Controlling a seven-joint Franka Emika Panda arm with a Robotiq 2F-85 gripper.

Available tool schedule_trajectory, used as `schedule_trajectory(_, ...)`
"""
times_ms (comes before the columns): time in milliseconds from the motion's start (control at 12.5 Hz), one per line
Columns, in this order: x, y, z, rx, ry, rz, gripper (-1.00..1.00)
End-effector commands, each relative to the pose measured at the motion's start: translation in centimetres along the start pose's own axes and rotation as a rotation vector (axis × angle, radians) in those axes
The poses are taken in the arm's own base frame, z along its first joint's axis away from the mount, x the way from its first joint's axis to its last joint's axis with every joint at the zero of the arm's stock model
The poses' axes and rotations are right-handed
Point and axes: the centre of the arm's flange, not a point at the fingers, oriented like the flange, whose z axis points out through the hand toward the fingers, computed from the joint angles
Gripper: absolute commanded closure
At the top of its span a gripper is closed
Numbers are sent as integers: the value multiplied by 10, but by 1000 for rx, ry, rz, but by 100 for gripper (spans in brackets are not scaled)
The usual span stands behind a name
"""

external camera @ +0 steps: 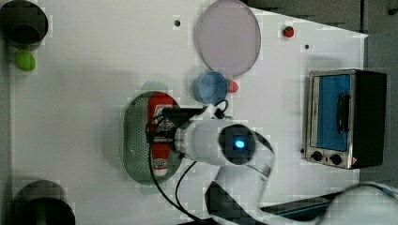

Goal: Pick ketchup from strainer and place it on the table

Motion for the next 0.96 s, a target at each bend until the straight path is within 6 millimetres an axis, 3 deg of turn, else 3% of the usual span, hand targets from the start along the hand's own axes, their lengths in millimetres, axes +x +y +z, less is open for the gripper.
schedule_trajectory(80,2,-19,-104,95,87,116,-21)
schedule_trajectory(320,6,-3,-150,31,78,140,-21)
schedule_trajectory(480,25,28,-168,-25,80,121,-21)
schedule_trajectory(640,57,68,-179,-37,93,128,-21)
schedule_trajectory(960,123,172,-187,-41,120,247,-21)
